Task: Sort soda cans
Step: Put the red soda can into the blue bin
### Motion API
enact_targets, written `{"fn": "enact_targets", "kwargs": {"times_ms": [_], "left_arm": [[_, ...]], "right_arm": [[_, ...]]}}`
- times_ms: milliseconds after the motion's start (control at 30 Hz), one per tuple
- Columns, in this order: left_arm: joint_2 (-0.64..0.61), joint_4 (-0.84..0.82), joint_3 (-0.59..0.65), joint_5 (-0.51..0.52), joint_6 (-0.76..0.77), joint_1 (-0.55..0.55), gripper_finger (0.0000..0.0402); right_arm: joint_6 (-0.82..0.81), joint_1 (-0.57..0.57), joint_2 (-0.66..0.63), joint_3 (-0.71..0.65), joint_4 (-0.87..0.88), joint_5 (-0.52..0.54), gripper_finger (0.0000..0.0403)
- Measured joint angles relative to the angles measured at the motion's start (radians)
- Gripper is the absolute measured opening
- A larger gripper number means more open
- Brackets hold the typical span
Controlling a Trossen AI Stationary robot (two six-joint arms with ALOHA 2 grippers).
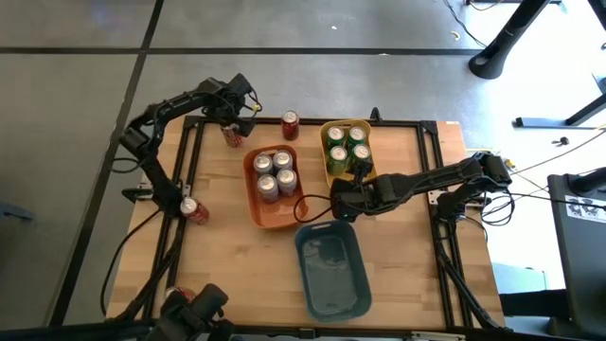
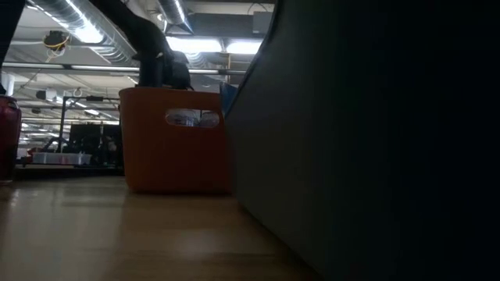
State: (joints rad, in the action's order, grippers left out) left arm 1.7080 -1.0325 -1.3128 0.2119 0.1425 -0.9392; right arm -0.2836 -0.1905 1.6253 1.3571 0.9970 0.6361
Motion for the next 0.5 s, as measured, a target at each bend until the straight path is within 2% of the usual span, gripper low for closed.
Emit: {"fn": "enact_targets", "kwargs": {"times_ms": [167, 400, 500], "left_arm": [[0.024, 0.005, 0.0, -0.001, 0.015, -0.007, 0.0365], [0.023, 0.0, -0.001, -0.004, -0.006, -0.006, 0.0304], [0.021, 0.001, -0.001, -0.003, -0.026, 0.003, 0.0302]], "right_arm": [[0.0, 0.0, 0.0, 0.0, 0.0, 0.0, 0.0358], [-0.008, 0.0, 0.0, -0.033, -0.002, -0.027, 0.0358], [-0.03, 0.0, 0.0, -0.061, 0.002, -0.027, 0.0358]]}}
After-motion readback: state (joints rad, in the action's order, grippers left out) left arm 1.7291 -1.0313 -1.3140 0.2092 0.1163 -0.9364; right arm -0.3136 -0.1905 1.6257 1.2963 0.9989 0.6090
